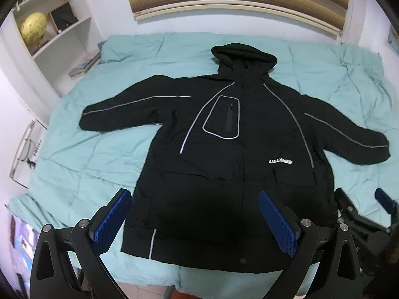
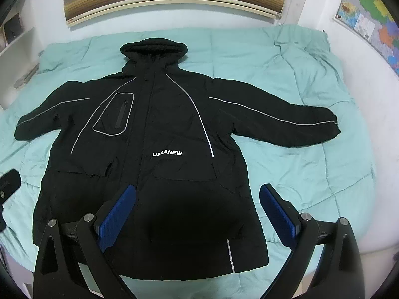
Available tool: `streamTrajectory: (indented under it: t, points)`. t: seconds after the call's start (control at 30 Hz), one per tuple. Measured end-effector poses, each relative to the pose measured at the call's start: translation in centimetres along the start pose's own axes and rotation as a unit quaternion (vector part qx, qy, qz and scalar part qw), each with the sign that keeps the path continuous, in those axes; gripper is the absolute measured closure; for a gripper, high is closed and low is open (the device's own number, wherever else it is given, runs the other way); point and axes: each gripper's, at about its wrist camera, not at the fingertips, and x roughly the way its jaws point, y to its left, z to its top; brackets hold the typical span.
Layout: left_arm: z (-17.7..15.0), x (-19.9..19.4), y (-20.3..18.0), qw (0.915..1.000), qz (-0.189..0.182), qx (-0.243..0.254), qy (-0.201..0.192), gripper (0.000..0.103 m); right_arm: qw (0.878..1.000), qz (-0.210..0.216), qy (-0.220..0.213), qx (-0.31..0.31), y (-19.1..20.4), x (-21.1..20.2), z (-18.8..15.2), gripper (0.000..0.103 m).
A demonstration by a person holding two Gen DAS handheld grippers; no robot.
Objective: Fold large clothes
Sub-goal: 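Move both tools over the spread black jacket toward its sides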
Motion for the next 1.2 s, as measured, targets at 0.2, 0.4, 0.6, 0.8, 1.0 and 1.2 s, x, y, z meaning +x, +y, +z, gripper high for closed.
streamTrajectory:
  t: [0.2,0.4,0.6,0.8,1.0,1.2]
  points:
    - [0.9,0.7,1.5,0.9999,-0.003,0.010,0.001,0.002,1.000,-0.002,-0.006,0.000,2.2,-1.2,-0.4,0.003]
    - [1.5,1.1,3.7,0.9997,-0.013,0.019,-0.008,0.002,1.000,-0.008,-0.003,-0.002,5.5,-2.2,-1.2,0.003]
    - [2.0,2.2,5.7,0.9994,-0.025,0.025,-0.005,0.002,1.000,-0.023,0.007,-0.005,8.1,-2.4,-1.6,0.003]
    - [2.3,3.3,7.7,0.9992,-0.030,0.028,-0.001,0.002,0.999,-0.030,0.020,0.010,9.5,-1.9,-1.8,0.003]
    - [2.5,3.8,9.4,0.9990,-0.035,0.028,0.000,0.002,0.999,-0.028,0.024,0.016,11.2,-1.8,-1.8,0.003]
    - [3.3,4.1,10.6,0.9987,-0.040,0.030,-0.007,0.002,0.999,-0.024,0.019,0.017,13.0,-1.8,-1.4,0.003]
